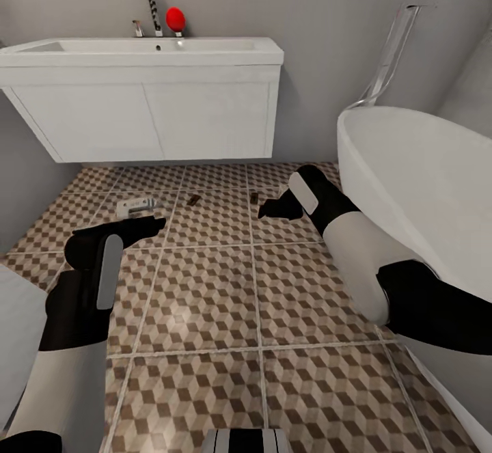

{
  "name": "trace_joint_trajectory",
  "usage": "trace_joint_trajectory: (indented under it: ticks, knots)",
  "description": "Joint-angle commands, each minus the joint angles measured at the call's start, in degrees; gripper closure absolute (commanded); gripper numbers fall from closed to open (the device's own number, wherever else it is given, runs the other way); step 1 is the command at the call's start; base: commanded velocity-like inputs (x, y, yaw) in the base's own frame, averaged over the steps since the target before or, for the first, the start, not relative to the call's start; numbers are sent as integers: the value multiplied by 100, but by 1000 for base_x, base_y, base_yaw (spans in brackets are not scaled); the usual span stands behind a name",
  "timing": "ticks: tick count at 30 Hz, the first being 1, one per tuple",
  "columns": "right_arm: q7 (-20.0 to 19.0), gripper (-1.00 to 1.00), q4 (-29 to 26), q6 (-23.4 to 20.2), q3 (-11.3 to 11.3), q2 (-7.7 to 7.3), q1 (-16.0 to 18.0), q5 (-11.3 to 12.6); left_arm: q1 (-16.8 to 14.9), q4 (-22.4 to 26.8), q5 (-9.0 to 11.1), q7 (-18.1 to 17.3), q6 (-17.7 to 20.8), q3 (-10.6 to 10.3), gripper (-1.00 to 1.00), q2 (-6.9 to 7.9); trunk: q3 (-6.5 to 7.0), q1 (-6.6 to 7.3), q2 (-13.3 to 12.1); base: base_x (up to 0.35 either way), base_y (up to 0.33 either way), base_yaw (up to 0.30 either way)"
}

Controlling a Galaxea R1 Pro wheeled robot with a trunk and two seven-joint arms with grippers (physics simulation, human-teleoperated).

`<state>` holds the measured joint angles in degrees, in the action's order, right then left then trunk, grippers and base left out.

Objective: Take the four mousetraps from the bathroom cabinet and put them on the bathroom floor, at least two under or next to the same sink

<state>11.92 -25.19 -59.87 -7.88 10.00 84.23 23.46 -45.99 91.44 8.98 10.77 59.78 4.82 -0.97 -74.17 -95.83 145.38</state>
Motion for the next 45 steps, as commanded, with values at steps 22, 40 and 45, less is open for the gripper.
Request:
trace_joint_trajectory:
  ticks: [22,40,45]
  knots:
    - [-389,-100,-9,-13,-14,0,-277,71,301,4,168,45,22,533,-100,252,483,57,-28,0,0,0]
    - [-1140,-100,11,751,-20,0,-999,92,310,5,289,48,22,549,-100,279,882,104,-52,0,0,0]
    - [-1291,-100,15,863,-20,0,-1191,101,315,5,273,48,22,547,-100,291,993,117,-59,0,0,0]
